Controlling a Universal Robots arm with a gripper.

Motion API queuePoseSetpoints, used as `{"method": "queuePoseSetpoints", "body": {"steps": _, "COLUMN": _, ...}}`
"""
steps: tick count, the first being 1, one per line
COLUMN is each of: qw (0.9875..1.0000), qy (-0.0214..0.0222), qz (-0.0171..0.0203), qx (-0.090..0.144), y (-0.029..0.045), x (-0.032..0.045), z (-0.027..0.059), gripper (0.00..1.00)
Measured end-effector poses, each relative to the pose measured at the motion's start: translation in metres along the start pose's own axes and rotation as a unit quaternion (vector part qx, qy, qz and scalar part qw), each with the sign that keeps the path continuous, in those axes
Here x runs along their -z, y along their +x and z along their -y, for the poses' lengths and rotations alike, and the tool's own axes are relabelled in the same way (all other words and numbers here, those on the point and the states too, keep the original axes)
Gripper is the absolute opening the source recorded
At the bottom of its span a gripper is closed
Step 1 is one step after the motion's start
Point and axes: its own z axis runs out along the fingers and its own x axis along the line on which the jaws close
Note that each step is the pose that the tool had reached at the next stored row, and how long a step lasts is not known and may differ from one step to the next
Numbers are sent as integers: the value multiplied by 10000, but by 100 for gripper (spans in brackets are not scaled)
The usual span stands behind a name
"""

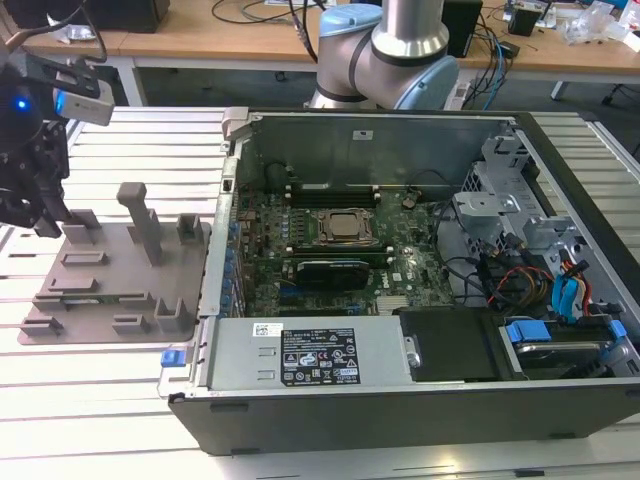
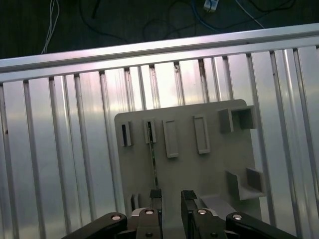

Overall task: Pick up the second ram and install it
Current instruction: 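Pick up the second ram and move it above second insertion slot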

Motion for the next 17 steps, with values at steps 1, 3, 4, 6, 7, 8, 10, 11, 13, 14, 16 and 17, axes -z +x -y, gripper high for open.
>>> {"method": "queuePoseSetpoints", "body": {"steps": 1, "qw": 10000, "qy": 0, "qz": 0, "qx": 0, "y": 0, "x": -17, "z": 1, "gripper": 30}}
{"method": "queuePoseSetpoints", "body": {"steps": 3, "qw": 10000, "qy": 0, "qz": 0, "qx": 0, "y": 1, "x": -50, "z": 2, "gripper": 30}}
{"method": "queuePoseSetpoints", "body": {"steps": 4, "qw": 10000, "qy": 0, "qz": 0, "qx": 0, "y": 1, "x": -65, "z": 3, "gripper": 30}}
{"method": "queuePoseSetpoints", "body": {"steps": 6, "qw": 10000, "qy": 0, "qz": 0, "qx": 0, "y": 2, "x": -92, "z": 5, "gripper": 30}}
{"method": "queuePoseSetpoints", "body": {"steps": 7, "qw": 10000, "qy": 0, "qz": 0, "qx": 0, "y": 2, "x": -105, "z": 5, "gripper": 30}}
{"method": "queuePoseSetpoints", "body": {"steps": 8, "qw": 10000, "qy": 0, "qz": 0, "qx": 0, "y": 2, "x": -119, "z": 6, "gripper": 30}}
{"method": "queuePoseSetpoints", "body": {"steps": 10, "qw": 10000, "qy": 0, "qz": 0, "qx": 0, "y": 3, "x": -149, "z": 7, "gripper": 30}}
{"method": "queuePoseSetpoints", "body": {"steps": 11, "qw": 10000, "qy": 0, "qz": 0, "qx": 0, "y": 3, "x": -166, "z": 8, "gripper": 30}}
{"method": "queuePoseSetpoints", "body": {"steps": 13, "qw": 10000, "qy": 0, "qz": 0, "qx": 0, "y": 4, "x": -190, "z": 9, "gripper": 30}}
{"method": "queuePoseSetpoints", "body": {"steps": 14, "qw": 10000, "qy": 0, "qz": 0, "qx": 0, "y": 4, "x": -198, "z": 10, "gripper": 30}}
{"method": "queuePoseSetpoints", "body": {"steps": 16, "qw": 10000, "qy": 0, "qz": 0, "qx": 0, "y": 5, "x": -228, "z": 11, "gripper": 30}}
{"method": "queuePoseSetpoints", "body": {"steps": 17, "qw": 10000, "qy": 0, "qz": 0, "qx": 0, "y": 5, "x": -245, "z": 12, "gripper": 30}}
